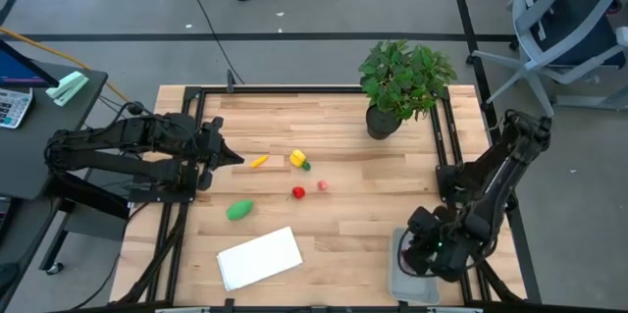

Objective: Pick and placing Produce into tupperware
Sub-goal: Put the bottom pink peach into the gray bin, then put the pink peach into the gray bin

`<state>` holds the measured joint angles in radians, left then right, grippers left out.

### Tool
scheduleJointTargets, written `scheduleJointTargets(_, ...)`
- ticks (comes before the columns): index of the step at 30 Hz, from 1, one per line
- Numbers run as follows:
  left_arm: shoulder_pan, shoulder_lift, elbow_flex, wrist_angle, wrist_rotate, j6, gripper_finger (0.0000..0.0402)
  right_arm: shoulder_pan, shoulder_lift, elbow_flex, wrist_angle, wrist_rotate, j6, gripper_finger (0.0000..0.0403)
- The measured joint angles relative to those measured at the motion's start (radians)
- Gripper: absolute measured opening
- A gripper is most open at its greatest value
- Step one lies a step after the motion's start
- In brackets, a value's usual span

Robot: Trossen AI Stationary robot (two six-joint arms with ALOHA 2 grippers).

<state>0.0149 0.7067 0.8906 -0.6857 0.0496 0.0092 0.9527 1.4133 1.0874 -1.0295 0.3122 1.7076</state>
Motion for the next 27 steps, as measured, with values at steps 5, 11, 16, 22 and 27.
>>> scheduleJointTargets(5,0.0,0.0,0.0,0.0,0.0,0.0,0.0021,-0.024,0.048,0.0,0.0,0.0,-0.006,0.0094)
scheduleJointTargets(11,0.0,0.0,0.0,0.001,0.0,0.001,0.0023,-0.082,0.061,0.0,0.002,-0.035,-0.007,0.0127)
scheduleJointTargets(16,0.0,0.0,0.0,0.0,0.0,0.001,0.0015,-0.118,0.058,0.0,0.002,-0.068,-0.008,0.0137)
scheduleJointTargets(22,0.0,0.0,0.0,0.0,0.0,0.001,0.0014,-0.195,0.058,0.0,0.006,0.04,-0.177,0.0135)
scheduleJointTargets(27,0.0,0.0,0.0,0.001,0.0,0.002,0.0022,-0.328,0.058,0.0,0.123,0.267,-0.433,0.0135)
